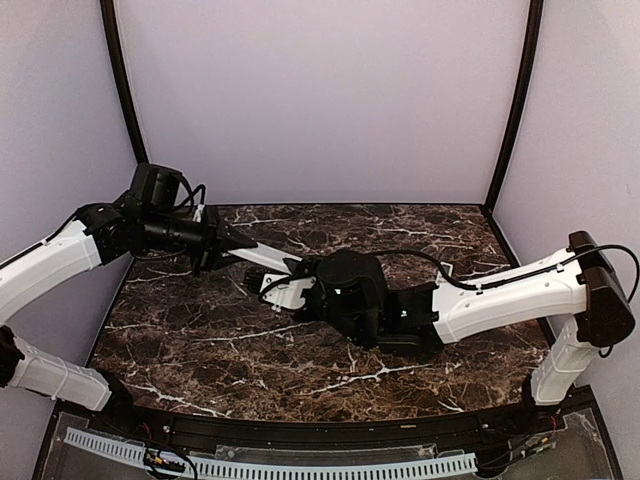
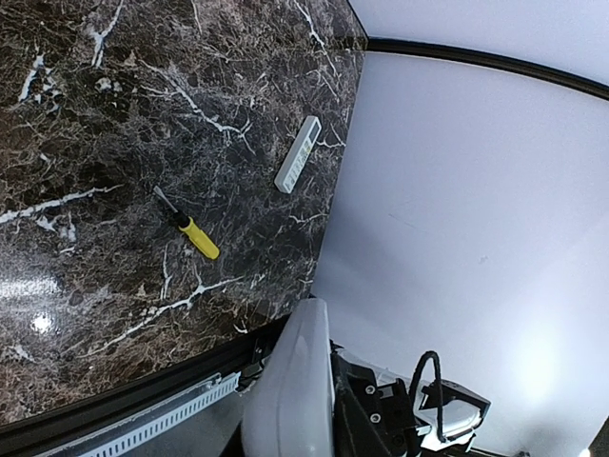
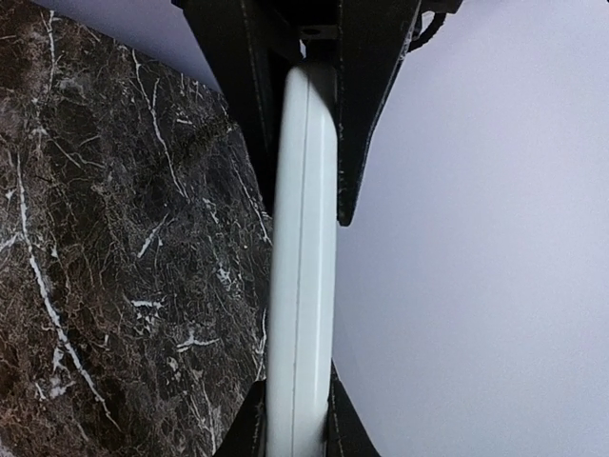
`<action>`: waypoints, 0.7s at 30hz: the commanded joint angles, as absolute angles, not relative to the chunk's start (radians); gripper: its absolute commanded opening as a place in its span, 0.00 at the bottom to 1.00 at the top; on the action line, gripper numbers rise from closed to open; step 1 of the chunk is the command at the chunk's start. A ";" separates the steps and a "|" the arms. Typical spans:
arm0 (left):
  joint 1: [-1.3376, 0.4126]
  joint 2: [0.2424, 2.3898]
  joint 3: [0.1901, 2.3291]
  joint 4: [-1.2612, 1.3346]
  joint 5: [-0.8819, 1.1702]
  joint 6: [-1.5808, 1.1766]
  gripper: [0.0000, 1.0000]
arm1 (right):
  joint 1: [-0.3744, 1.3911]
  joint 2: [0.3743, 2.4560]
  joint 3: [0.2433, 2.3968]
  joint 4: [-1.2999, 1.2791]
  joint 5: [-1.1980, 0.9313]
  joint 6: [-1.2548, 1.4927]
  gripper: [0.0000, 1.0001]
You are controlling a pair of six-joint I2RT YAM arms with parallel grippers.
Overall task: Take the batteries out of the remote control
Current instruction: Pass from the right arm to the left
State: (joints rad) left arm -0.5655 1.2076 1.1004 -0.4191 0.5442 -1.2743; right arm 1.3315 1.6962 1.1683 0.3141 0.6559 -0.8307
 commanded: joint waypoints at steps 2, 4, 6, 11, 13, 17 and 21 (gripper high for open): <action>-0.557 1.184 1.054 -0.409 0.568 -1.272 0.14 | 1.346 1.706 1.156 0.442 0.695 -0.871 0.00; -0.557 1.180 1.041 -0.389 0.575 -1.288 0.10 | 1.350 1.709 1.157 0.450 0.700 -0.877 0.01; -0.557 1.174 1.029 -0.375 0.580 -1.301 0.05 | 1.352 1.712 1.156 0.461 0.705 -0.887 0.12; -0.555 1.160 1.011 -0.344 0.585 -1.332 0.00 | 1.357 1.707 1.156 0.460 0.704 -0.891 0.44; -0.555 1.153 1.005 -0.327 0.587 -1.339 0.00 | 1.358 1.703 1.153 0.459 0.699 -0.890 0.53; -0.551 1.134 0.991 -0.304 0.583 -1.350 0.00 | 1.358 1.690 1.151 0.449 0.684 -0.868 0.66; -0.543 1.112 0.963 -0.262 0.580 -1.369 0.00 | 1.360 1.656 1.148 0.391 0.638 -0.786 0.79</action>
